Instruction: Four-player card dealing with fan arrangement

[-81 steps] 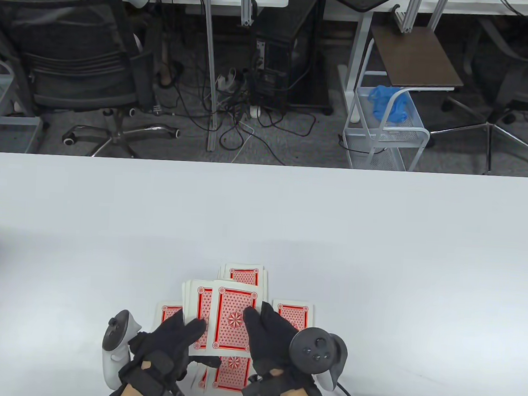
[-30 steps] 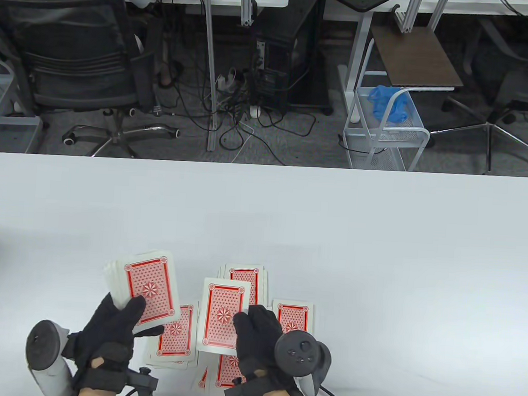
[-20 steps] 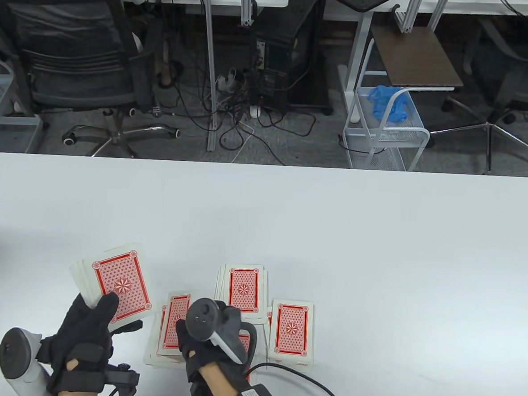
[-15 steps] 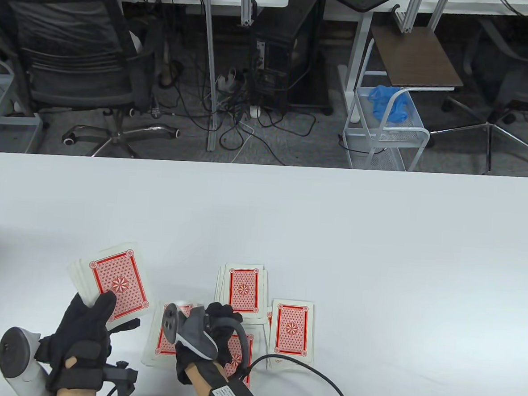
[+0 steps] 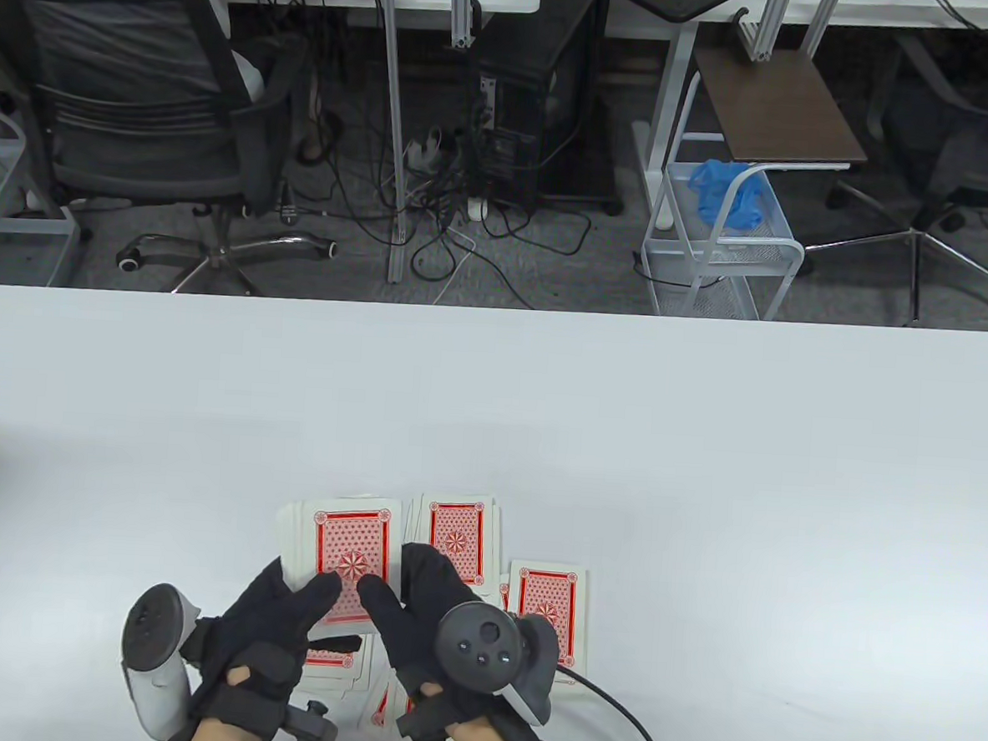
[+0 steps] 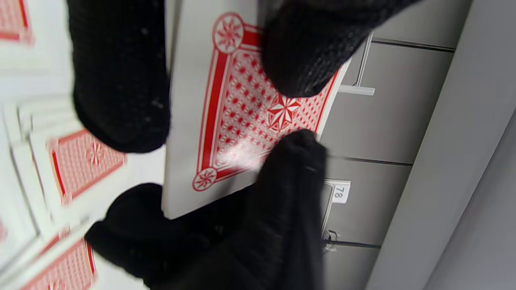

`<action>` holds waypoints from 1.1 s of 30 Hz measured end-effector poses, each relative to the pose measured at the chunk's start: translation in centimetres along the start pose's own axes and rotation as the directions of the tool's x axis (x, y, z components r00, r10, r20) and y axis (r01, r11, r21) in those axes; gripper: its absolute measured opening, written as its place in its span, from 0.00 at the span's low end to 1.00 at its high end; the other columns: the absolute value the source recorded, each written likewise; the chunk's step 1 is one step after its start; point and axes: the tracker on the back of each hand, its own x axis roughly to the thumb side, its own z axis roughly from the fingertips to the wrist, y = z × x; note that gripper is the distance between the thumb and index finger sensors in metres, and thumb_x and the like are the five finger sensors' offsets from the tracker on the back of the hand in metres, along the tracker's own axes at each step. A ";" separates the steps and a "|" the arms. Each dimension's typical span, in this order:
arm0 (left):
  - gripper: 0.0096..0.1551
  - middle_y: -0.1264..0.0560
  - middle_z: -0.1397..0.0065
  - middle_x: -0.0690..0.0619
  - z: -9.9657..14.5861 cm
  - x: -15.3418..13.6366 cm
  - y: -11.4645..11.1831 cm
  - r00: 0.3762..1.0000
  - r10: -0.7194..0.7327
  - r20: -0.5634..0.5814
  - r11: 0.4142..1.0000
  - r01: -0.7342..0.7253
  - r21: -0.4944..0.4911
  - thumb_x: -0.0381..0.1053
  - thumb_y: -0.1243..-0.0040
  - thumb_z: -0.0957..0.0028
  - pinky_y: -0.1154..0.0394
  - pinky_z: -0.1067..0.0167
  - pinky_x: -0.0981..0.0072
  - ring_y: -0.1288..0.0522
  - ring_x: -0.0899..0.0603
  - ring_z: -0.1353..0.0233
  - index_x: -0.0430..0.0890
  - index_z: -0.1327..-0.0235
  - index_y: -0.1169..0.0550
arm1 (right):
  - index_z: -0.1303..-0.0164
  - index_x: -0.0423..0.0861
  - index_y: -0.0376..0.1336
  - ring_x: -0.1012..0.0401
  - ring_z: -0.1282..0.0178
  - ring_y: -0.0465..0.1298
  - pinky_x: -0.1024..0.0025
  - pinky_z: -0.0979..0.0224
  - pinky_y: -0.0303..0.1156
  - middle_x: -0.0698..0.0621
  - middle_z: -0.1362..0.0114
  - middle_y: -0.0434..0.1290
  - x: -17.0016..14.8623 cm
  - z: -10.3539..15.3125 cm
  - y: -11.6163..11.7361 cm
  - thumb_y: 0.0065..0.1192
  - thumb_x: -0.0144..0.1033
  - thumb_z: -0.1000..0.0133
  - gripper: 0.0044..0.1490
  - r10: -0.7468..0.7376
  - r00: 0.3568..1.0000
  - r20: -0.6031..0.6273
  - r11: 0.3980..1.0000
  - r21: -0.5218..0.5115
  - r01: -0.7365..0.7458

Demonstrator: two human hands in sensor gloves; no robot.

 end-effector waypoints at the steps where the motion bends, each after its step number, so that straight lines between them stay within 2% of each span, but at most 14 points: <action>1: 0.26 0.12 0.36 0.52 0.0 -0.2 -0.2 1.000 0.009 -0.006 1.000 -0.009 -0.012 0.51 0.29 0.46 0.09 0.58 0.55 0.08 0.39 0.44 0.49 0.34 0.21 | 0.32 0.38 0.61 0.52 0.53 0.83 0.46 0.51 0.82 0.47 0.42 0.74 -0.4 0.4 0.0 0.59 0.62 0.39 0.41 0.021 1.000 0.015 0.999 -0.024 -0.020; 2: 0.26 0.12 0.36 0.53 0.0 -0.3 -0.3 1.000 -0.017 -0.013 1.000 0.017 -0.006 0.51 0.28 0.46 0.09 0.58 0.55 0.08 0.39 0.44 0.49 0.34 0.20 | 0.34 0.38 0.61 0.51 0.53 0.82 0.45 0.50 0.82 0.47 0.44 0.74 -0.9 0.7 0.3 0.60 0.61 0.39 0.40 0.013 0.999 0.048 0.998 -0.057 -0.010; 4: 0.26 0.12 0.36 0.53 -0.2 -0.7 -0.5 0.998 -0.063 -0.010 0.998 0.063 -0.026 0.52 0.29 0.46 0.08 0.57 0.55 0.08 0.40 0.44 0.50 0.34 0.20 | 0.36 0.39 0.62 0.52 0.53 0.83 0.45 0.49 0.82 0.49 0.46 0.74 -1.3 0.9 0.4 0.59 0.58 0.39 0.36 -0.001 0.998 0.063 1.000 -0.014 0.002; 9: 0.28 0.15 0.31 0.50 -0.8 -1.7 -0.9 0.992 0.117 -0.040 0.980 -0.122 -0.158 0.51 0.34 0.42 0.10 0.53 0.52 0.10 0.37 0.39 0.48 0.29 0.24 | 0.42 0.42 0.67 0.56 0.55 0.85 0.49 0.50 0.84 0.53 0.52 0.77 -2.0 0.8 -0.5 0.64 0.51 0.40 0.28 -0.165 0.985 0.046 0.984 -0.056 0.167; 13: 0.28 0.16 0.30 0.49 -0.9 -2.2 -1.0 0.981 0.179 -0.075 0.964 -0.191 -0.186 0.50 0.35 0.42 0.10 0.53 0.52 0.11 0.36 0.38 0.47 0.28 0.25 | 0.39 0.41 0.70 0.51 0.48 0.85 0.46 0.46 0.83 0.50 0.47 0.81 -3.2 0.3 -0.4 0.62 0.44 0.38 0.25 -0.402 0.916 -0.006 0.916 0.015 0.402; 16: 0.28 0.16 0.30 0.49 -0.7 -1.9 -0.3 0.978 0.202 -0.044 0.969 -0.206 -0.138 0.50 0.36 0.41 0.10 0.52 0.52 0.11 0.37 0.38 0.46 0.28 0.25 | 0.36 0.40 0.70 0.48 0.44 0.84 0.42 0.43 0.80 0.48 0.43 0.83 -4.5 -0.3 -0.6 0.54 0.45 0.33 0.27 -0.568 0.820 -0.066 0.817 0.075 0.572; 18: 0.28 0.16 0.30 0.49 -0.2 -0.9 1.0 0.988 0.156 0.014 0.988 -0.156 -0.008 0.50 0.36 0.41 0.10 0.52 0.52 0.11 0.37 0.38 0.47 0.28 0.26 | 0.40 0.39 0.72 0.44 0.45 0.83 0.39 0.43 0.78 0.47 0.46 0.83 -5.7 -1.0 -1.2 0.48 0.46 0.32 0.28 -0.630 0.763 -0.141 0.772 -0.012 0.635; 19: 0.28 0.16 0.30 0.49 0.1 -0.3 1.8 0.995 0.091 0.041 0.994 -0.093 0.056 0.50 0.36 0.41 0.10 0.52 0.52 0.11 0.37 0.38 0.47 0.28 0.25 | 0.43 0.40 0.72 0.42 0.43 0.81 0.36 0.41 0.76 0.47 0.48 0.82 -6.2 -1.5 -1.4 0.46 0.47 0.31 0.28 -0.624 0.764 -0.163 0.778 -0.042 0.626; 22: 0.28 0.16 0.31 0.50 0.7 1.0 3.8 0.994 -0.052 0.093 0.981 0.033 0.189 0.50 0.36 0.42 0.10 0.53 0.53 0.10 0.37 0.39 0.47 0.29 0.25 | 0.50 0.41 0.72 0.37 0.36 0.74 0.30 0.36 0.69 0.41 0.42 0.77 -8.0 -3.3 -1.2 0.47 0.47 0.31 0.25 -0.437 0.858 -0.269 0.898 -0.080 0.432; 24: 0.27 0.16 0.31 0.49 0.8 1.1 4.3 0.995 -0.018 0.099 0.980 -0.002 0.197 0.50 0.36 0.42 0.10 0.53 0.53 0.10 0.37 0.39 0.47 0.29 0.25 | 0.48 0.40 0.72 0.33 0.31 0.68 0.27 0.33 0.64 0.37 0.35 0.72 -9.0 -4.6 0.0 0.55 0.46 0.33 0.23 -0.271 0.885 -0.378 0.954 0.018 0.299; 26: 0.27 0.16 0.31 0.49 0.8 1.0 4.3 0.993 0.055 0.103 0.983 -0.072 0.168 0.51 0.36 0.41 0.10 0.53 0.52 0.10 0.37 0.39 0.47 0.29 0.25 | 0.43 0.38 0.73 0.30 0.26 0.62 0.24 0.31 0.60 0.33 0.28 0.66 -9.9 -5.8 1.4 0.60 0.46 0.34 0.25 -0.108 0.899 -0.425 0.968 0.163 0.193; 28: 0.27 0.16 0.31 0.49 0.7 1.0 4.1 0.991 0.084 0.101 0.984 -0.098 0.148 0.51 0.36 0.41 0.11 0.53 0.52 0.11 0.36 0.39 0.47 0.29 0.25 | 0.43 0.37 0.74 0.28 0.26 0.61 0.23 0.32 0.59 0.31 0.27 0.65 -10.3 -6.6 3.3 0.65 0.45 0.37 0.26 0.072 0.894 -0.443 0.966 0.253 0.048; 31: 0.27 0.16 0.31 0.49 0.7 1.2 3.9 0.993 0.043 0.107 0.988 -0.058 0.146 0.51 0.36 0.41 0.11 0.53 0.52 0.11 0.36 0.39 0.47 0.29 0.25 | 0.49 0.36 0.77 0.28 0.28 0.64 0.23 0.33 0.60 0.32 0.29 0.68 -10.2 -7.2 5.1 0.69 0.47 0.40 0.26 0.405 0.837 -0.368 0.893 0.356 -0.276; 33: 0.27 0.16 0.31 0.49 0.6 1.6 3.9 0.993 0.011 0.115 0.989 -0.028 0.145 0.51 0.36 0.41 0.11 0.53 0.52 0.11 0.37 0.39 0.47 0.29 0.25 | 0.53 0.38 0.77 0.30 0.29 0.66 0.24 0.32 0.61 0.34 0.31 0.69 -9.9 -7.4 6.4 0.70 0.52 0.41 0.28 0.651 0.724 -0.229 0.734 0.433 -0.523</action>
